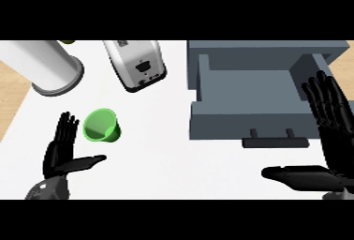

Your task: Pick up the cup, place it into the drawer and close the drawer

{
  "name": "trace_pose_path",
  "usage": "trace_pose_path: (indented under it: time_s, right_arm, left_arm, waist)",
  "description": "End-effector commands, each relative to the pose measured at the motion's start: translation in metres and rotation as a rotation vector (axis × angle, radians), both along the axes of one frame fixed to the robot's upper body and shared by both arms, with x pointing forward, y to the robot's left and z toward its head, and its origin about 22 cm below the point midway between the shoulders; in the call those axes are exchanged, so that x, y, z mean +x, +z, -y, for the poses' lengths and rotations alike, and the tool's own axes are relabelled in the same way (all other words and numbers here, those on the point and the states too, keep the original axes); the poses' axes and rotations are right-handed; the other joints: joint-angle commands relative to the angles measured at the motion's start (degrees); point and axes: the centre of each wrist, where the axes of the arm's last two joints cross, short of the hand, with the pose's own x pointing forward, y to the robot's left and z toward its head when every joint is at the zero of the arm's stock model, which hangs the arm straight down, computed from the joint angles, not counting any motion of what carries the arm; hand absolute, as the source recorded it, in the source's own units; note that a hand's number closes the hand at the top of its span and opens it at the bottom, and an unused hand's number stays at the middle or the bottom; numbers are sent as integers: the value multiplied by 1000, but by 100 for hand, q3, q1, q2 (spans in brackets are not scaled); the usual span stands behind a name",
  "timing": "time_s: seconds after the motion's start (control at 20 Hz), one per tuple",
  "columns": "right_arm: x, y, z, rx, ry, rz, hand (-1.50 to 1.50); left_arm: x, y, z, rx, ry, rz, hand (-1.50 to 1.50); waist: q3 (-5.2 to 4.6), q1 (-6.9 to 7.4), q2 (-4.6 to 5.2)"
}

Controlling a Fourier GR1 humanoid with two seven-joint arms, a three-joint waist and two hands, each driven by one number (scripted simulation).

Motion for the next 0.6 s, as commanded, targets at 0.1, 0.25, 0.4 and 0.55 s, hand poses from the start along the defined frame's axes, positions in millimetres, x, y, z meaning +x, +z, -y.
trace_pose_path:
  time_s: [0.1,0.25,0.4,0.55]
  right_arm:
    - [-7,16,7,-9,19,-6,-150]
    - [7,11,-15,-5,13,-15,-150]
    - [3,13,-6,-5,29,-4,-150]
    - [-14,17,-1,-12,26,-11,-150]
  left_arm:
    - [-8,-23,-6,-21,27,25,-150]
    - [-4,-16,-21,-11,13,47,-150]
    - [-13,-28,-11,-10,10,44,-150]
    - [12,-11,-12,19,10,38,-150]
  waist:
    - [-11,-77,22]
    - [-8,-32,18]
    - [-14,-81,38]
    - [-15,-109,34]
